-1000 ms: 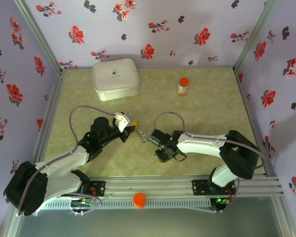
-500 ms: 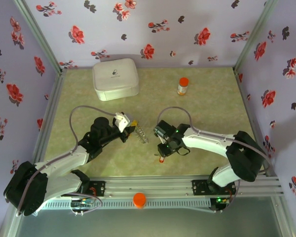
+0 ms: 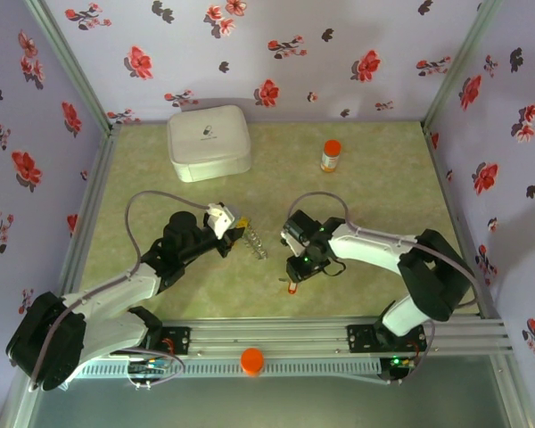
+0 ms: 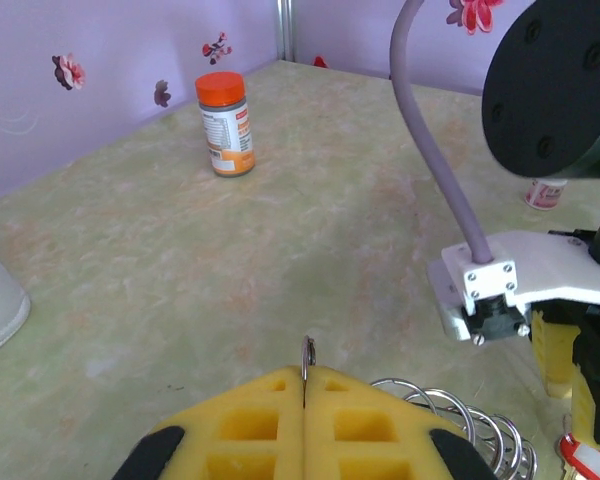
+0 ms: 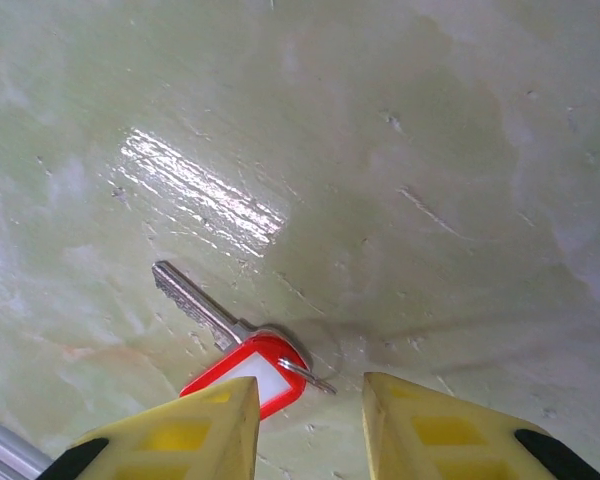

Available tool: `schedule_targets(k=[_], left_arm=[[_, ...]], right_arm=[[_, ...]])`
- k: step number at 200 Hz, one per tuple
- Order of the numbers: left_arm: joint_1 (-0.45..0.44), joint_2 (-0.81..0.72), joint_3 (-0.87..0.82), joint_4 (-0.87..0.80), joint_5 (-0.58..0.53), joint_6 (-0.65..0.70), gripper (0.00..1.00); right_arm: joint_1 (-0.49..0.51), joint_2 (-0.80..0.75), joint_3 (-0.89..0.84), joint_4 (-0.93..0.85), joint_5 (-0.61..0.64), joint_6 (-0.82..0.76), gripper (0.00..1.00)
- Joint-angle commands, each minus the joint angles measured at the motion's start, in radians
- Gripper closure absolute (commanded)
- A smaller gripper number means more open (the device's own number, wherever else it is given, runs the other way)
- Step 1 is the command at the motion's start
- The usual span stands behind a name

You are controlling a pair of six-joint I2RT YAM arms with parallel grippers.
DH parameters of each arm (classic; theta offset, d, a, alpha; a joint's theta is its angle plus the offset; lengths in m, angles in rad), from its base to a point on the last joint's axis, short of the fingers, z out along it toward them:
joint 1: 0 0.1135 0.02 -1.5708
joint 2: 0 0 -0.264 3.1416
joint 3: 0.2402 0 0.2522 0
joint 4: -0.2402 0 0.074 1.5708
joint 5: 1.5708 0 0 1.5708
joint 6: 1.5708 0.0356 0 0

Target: Put the keys on the keyring

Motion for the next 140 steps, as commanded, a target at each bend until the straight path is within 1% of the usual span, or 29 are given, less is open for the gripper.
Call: schedule_targets(k=[1, 53, 100, 140], left_arm=[[-0.008, -0.027, 0.034, 0.021, -0.001, 0.011, 1.00], [-0.008, -0.024, 0.037, 0.021, -0.001, 0.016, 1.00], [-0.009, -0.024, 0.037, 0.018, -0.001, 0.020, 1.00], [-0.008, -0.027, 0.038, 0.015, 0.000, 0.020, 1.00]], right_arm=[[-0.005, 0.029, -0.009, 0.002, -0.016, -0.027, 0.69], [-0.006, 0.050, -0.001, 0.010, -0.028, -0.032, 0.74], [-0.006, 0.052, 0.002, 0.005, -0.041, -0.038, 0.84], [-0.005, 0.044, 0.007, -0.006, -0.043, -0.043, 0.87]])
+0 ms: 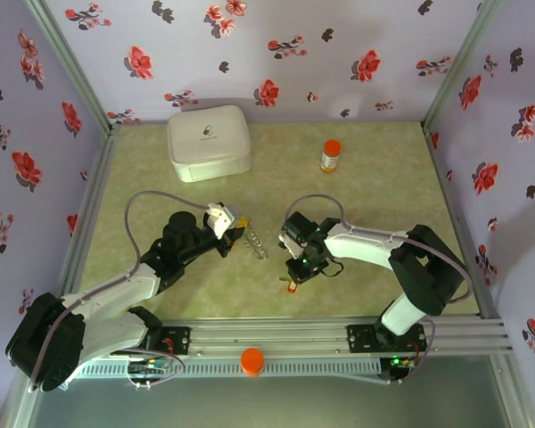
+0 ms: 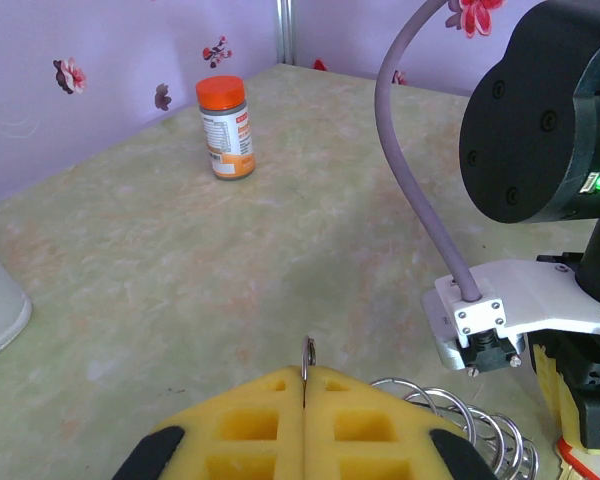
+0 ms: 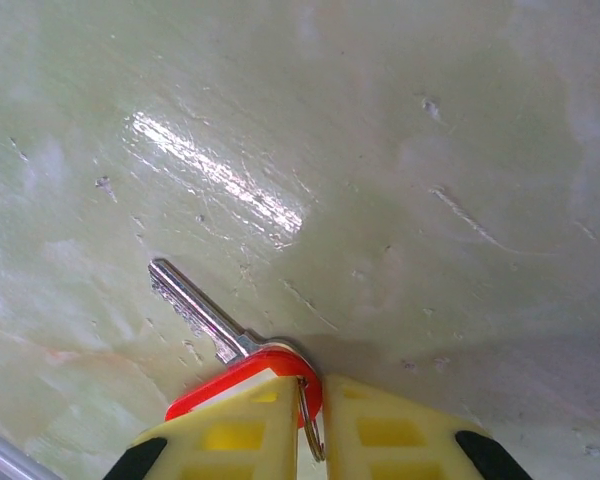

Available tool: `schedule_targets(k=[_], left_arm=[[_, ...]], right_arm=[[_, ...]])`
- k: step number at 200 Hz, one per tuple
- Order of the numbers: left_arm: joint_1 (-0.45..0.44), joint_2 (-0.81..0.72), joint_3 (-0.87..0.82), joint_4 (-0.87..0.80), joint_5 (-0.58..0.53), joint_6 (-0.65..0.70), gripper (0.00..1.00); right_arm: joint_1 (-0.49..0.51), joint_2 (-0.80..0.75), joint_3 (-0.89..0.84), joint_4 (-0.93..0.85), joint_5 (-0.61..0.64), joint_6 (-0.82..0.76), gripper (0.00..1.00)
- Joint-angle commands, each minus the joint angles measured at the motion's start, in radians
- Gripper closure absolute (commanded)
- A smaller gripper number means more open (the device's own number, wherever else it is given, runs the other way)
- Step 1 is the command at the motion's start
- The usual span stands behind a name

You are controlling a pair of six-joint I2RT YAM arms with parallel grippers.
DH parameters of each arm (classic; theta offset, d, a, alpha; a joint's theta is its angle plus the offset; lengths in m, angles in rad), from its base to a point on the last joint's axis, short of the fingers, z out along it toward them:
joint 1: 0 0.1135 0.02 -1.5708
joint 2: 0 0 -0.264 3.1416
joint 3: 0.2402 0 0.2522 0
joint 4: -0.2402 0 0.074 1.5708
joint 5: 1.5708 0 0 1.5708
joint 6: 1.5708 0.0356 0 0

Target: Put the keys on the keyring

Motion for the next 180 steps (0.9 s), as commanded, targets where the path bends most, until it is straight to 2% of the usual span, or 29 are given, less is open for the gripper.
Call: schedule_targets(k=[1, 152, 180], left_arm=[[-0.007, -0.023, 0.037, 0.016, 0.000, 0.020, 1.00], [-0.007, -0.022, 0.042, 0.004, -0.001, 0.026, 1.00], [-0.008, -0.027, 0.041, -0.001, 0.000, 0.027, 1.00]], right_arm=[[-0.006, 0.000, 0.007, -0.017, -0.016, -0.017, 0.87], [-0.004, 0.009, 0.042, -0.075, -0.010, -0.023, 0.85], [-0.004, 0.012, 0.040, -0.072, -0.007, -0.023, 0.89]])
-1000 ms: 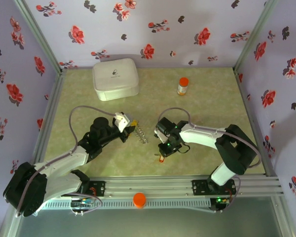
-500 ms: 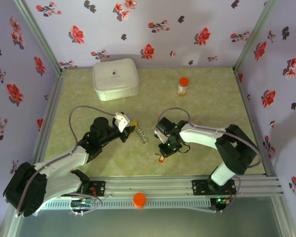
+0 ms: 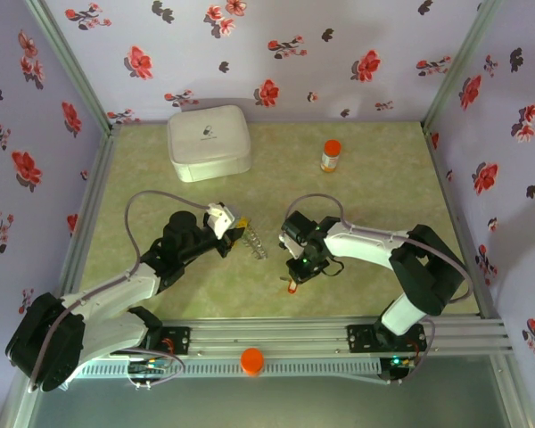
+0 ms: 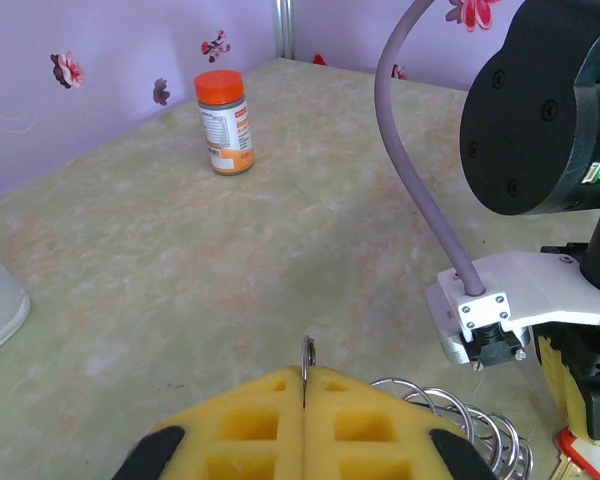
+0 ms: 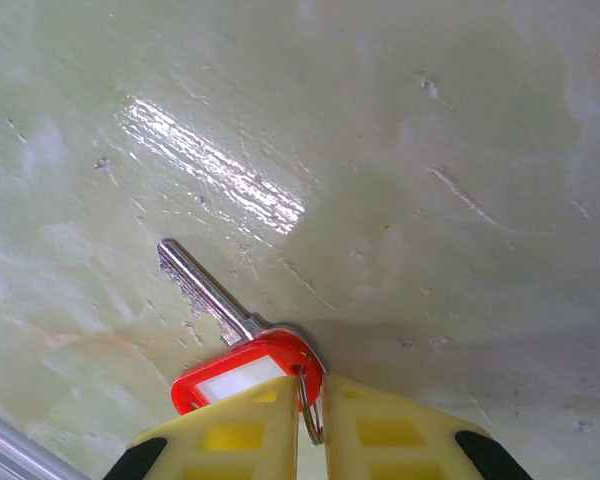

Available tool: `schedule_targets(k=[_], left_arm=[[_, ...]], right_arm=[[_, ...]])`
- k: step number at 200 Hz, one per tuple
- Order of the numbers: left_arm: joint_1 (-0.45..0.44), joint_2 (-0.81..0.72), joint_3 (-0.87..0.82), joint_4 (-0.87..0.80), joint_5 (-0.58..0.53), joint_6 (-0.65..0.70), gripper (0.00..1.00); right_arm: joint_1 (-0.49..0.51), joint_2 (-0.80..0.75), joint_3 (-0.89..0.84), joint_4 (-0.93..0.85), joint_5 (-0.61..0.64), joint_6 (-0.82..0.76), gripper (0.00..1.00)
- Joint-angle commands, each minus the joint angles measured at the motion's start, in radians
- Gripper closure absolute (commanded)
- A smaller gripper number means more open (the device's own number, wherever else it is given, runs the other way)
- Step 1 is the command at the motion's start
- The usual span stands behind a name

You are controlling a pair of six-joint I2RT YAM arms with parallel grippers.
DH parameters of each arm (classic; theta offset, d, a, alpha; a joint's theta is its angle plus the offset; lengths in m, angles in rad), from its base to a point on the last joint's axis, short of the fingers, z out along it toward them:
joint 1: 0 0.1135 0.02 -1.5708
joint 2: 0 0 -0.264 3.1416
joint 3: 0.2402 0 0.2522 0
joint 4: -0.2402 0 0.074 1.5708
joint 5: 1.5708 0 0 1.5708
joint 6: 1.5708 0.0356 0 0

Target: Put the keys on the keyring

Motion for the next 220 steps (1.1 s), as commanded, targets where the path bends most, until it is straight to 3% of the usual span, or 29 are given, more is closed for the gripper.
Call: schedule_targets(k=[1, 46, 66, 134, 170, 220], left_arm=[[-0.008, -0.027, 0.035, 0.018, 0.000, 0.023, 1.00], [-0.008, -0.028, 0.038, 0.018, 0.000, 0.025, 1.00], [-0.007, -0.038, 0.044, 0.008, 0.001, 0.029, 1.00], [-0.012, -0.117, 0.157, -0.183, 0.066, 0.048, 1.00], [-0.013, -0.114, 0.228, -0.299, 0.084, 0.046, 1.00], [-0.015, -0.085, 0.237, -0.286, 0.084, 0.035, 1.00]], right_arm=[[-0.004, 0.012, 0.024, -0.031, -0.008, -0.015, 0.89], [-0.004, 0.000, 0.030, -0.040, -0.001, -0.017, 1.00], [0.000, -0.027, 0.042, -0.061, 0.026, -0.021, 1.00], [0.023, -0.286, 0.100, -0.081, 0.133, -0.107, 1.00], [0.053, -0.423, 0.027, 0.036, 0.216, -0.188, 1.00], [0.072, -0.245, 0.081, -0.090, 0.238, -0.036, 1.00]])
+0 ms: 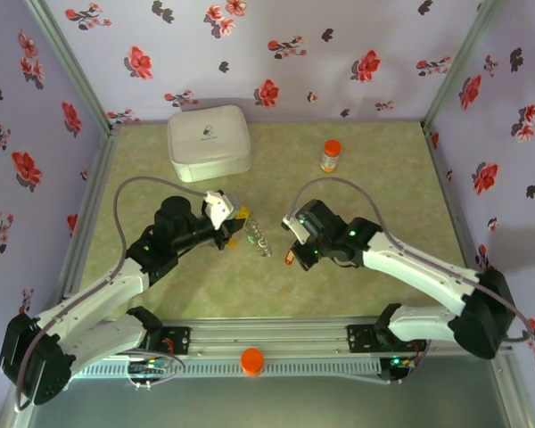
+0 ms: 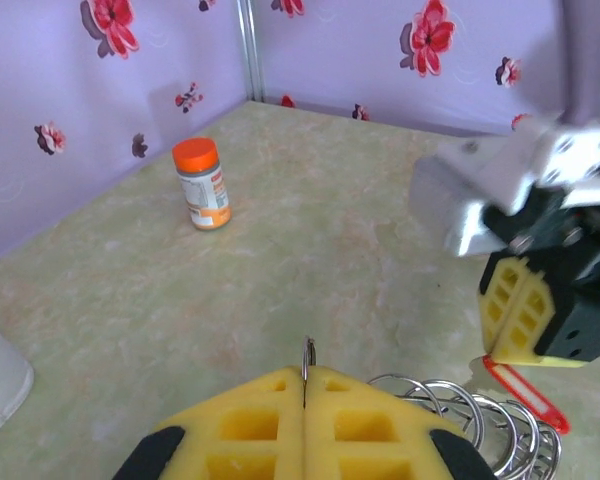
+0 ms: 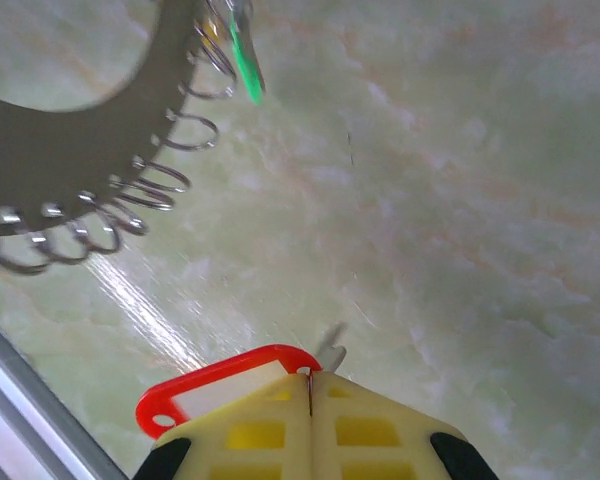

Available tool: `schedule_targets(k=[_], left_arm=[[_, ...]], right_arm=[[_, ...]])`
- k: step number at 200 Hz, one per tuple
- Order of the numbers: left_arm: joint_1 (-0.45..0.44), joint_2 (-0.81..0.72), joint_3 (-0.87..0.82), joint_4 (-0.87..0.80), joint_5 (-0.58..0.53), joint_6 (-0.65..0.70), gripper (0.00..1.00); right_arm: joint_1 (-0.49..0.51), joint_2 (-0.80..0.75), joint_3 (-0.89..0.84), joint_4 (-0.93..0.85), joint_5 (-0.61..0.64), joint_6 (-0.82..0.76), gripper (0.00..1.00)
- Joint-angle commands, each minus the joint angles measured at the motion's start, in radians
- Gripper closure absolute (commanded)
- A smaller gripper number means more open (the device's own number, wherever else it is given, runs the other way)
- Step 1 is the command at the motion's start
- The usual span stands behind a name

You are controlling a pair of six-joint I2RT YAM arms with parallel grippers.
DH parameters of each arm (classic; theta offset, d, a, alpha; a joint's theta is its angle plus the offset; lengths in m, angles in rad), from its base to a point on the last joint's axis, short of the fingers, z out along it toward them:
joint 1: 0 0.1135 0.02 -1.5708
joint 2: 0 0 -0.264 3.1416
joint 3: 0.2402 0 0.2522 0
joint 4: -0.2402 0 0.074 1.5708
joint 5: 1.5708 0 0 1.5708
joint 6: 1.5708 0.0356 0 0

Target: Put the keys on the keyring

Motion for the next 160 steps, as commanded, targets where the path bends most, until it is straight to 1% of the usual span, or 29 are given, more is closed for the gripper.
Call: schedule_targets(k=[1, 15, 47, 100, 136, 160], left_arm=[[-0.006, 0.014, 0.026, 0.020, 0.021, 0.006, 1.00], [-0.007, 0.026, 0.012, 0.047, 0.021, 0.005, 1.00], [-0.007, 0.062, -0.004, 0.082, 0.024, 0.009, 1.00], [-0.006, 0.061, -0.026, 0.093, 0.023, 0.023, 1.00], [-0.006, 0.041, -0.052, 0.110, 0.021, 0.022, 1.00], [-0.007, 0.035, -0.064, 0.109, 0.017, 0.025, 1.00]], right_arm=[[0.026, 0.100, 0.026, -0.083, 0.055, 0.091, 1.00], [0.045, 0.134, 0.021, -0.088, 0.094, 0.164, 1.00], [0.076, 0.198, -0.007, -0.052, 0.086, 0.248, 1.00], [0.075, 0.278, -0.031, 0.036, 0.056, 0.270, 1.00], [0.065, 0.320, -0.040, 0.107, 0.002, 0.278, 1.00], [0.057, 0.346, -0.046, 0.126, -0.012, 0.280, 1.00]])
